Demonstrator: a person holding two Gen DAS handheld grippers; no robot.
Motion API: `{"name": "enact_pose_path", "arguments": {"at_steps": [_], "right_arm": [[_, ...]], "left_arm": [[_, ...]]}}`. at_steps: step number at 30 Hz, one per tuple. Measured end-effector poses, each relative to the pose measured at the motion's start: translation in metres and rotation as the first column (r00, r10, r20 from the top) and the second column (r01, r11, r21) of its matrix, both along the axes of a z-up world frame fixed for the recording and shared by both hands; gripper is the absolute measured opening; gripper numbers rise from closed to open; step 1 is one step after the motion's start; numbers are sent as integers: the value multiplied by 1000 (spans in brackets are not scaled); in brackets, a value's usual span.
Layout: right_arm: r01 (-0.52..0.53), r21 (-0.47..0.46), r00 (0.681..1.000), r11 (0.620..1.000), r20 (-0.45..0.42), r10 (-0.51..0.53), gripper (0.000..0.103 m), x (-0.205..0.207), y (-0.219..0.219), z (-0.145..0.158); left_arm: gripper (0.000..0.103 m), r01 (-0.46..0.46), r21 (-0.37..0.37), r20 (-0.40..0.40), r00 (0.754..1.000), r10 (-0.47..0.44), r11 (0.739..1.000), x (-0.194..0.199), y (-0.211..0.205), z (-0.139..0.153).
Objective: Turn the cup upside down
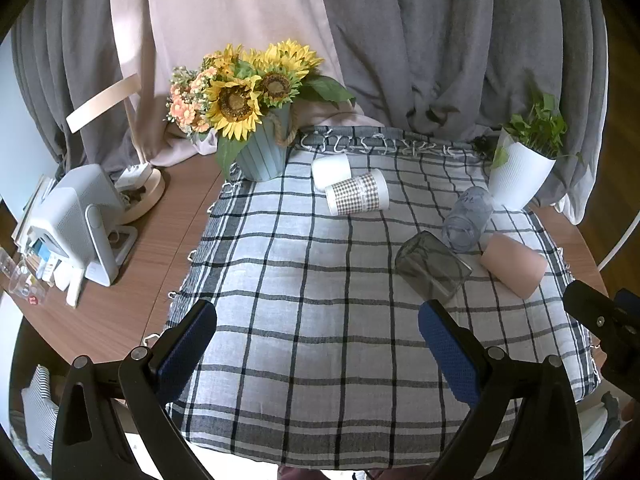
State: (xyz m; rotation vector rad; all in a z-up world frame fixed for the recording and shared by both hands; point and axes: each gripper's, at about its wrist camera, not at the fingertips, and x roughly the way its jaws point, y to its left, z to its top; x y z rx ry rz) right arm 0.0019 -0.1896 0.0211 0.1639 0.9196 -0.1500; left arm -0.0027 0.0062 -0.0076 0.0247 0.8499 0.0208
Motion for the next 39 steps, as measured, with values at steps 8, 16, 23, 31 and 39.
{"name": "enact_pose_path", "arguments": {"at_steps": [8,16,23,31,39], "right_arm": [[0,0,1000,1000,1,0,101,0,1,0],[-1,-1,1000,1000,0,1,101,0,1,-1],[-1,-2,1000,1000,-1,1,101,0,2,-2],[-1,-2,1000,1000,-3,1,101,1,1,-2],[-1,-2,1000,1000,-5,1,101,3,0,-2]], "left_arm": [[103,-2,0,-6,1000,2,1000,2,1,1],[103,-1,-1,-7,1000,1,1000,1,2,0],[103,0,0,-6,1000,0,1000,2,2,1],[103,-2,-1,-12,1000,2,1000,3,6,-1],[103,1,2,-10,1000,-1,1000,4,7,-1]]}}
